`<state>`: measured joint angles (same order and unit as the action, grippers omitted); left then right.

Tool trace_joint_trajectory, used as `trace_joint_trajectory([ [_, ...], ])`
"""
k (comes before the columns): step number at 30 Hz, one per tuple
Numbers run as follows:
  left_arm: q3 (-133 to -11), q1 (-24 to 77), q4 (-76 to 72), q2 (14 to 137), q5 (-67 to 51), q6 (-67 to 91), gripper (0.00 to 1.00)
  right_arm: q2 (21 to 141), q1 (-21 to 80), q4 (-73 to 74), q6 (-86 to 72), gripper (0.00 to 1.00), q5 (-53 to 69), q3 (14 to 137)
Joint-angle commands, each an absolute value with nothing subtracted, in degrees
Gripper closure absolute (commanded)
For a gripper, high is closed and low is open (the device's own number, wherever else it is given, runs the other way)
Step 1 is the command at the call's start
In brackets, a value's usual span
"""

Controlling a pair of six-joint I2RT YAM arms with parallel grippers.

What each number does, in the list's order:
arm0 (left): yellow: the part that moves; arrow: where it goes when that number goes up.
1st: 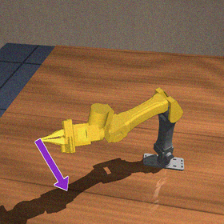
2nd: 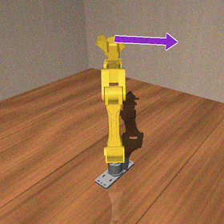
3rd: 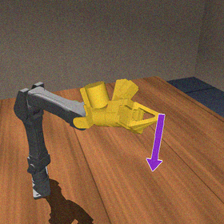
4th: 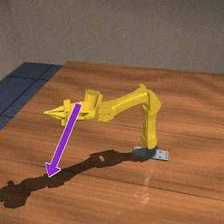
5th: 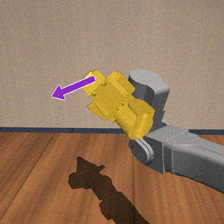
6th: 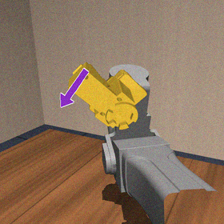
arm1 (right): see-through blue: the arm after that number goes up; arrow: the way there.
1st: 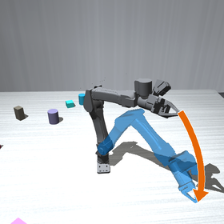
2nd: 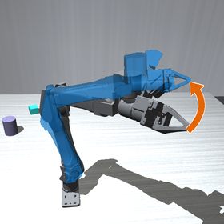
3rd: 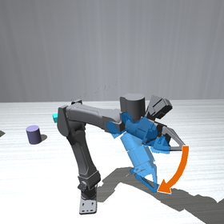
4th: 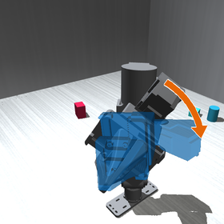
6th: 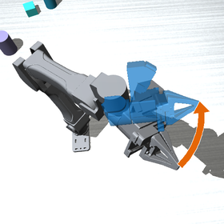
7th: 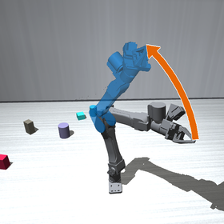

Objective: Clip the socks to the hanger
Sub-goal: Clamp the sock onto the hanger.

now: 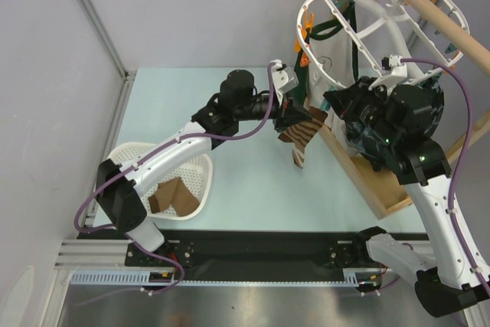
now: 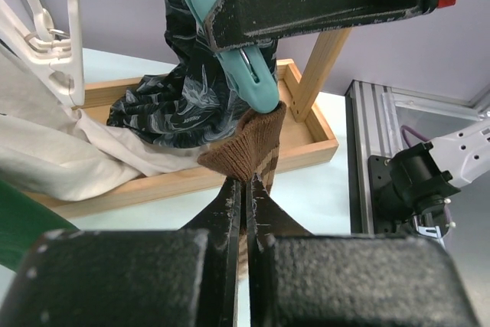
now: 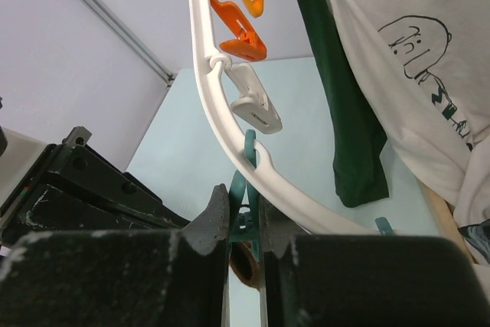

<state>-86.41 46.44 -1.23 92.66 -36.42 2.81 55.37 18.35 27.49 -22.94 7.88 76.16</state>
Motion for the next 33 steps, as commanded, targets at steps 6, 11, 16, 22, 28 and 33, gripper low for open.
trace_joint_trajectory([
  [6,-90.44,46.93,-4.22,92.99,-38.93,3.6,1.0,54.93,17.58,24.79,-24.43,1.0,16.17,74.71],
  [11,-91.58,46.93,-3.25,93.87,-38.85,3.34,1.0,54.58,17.23,24.52,-24.87,1.0,16.96,74.27],
  [16,-93.16,46.93,-3.08,94.66,-38.76,3.52,1.0,54.4,16.88,24.61,-25.05,1.0,17.14,74.09],
  [22,-93.61,46.93,-4.3,94.48,-39.28,4.04,1.0,54.32,16.61,24.96,-24.96,1.0,17.23,74.0],
  [28,-93.69,46.93,-5.18,94.57,-39.81,5.45,1.0,54.23,16.0,25.13,-25.22,0.94,17.4,74.0],
  [33,-93.6,46.93,-5.62,94.66,-39.73,5.97,1.0,53.88,15.47,25.23,-25.4,0.65,17.93,74.0],
])
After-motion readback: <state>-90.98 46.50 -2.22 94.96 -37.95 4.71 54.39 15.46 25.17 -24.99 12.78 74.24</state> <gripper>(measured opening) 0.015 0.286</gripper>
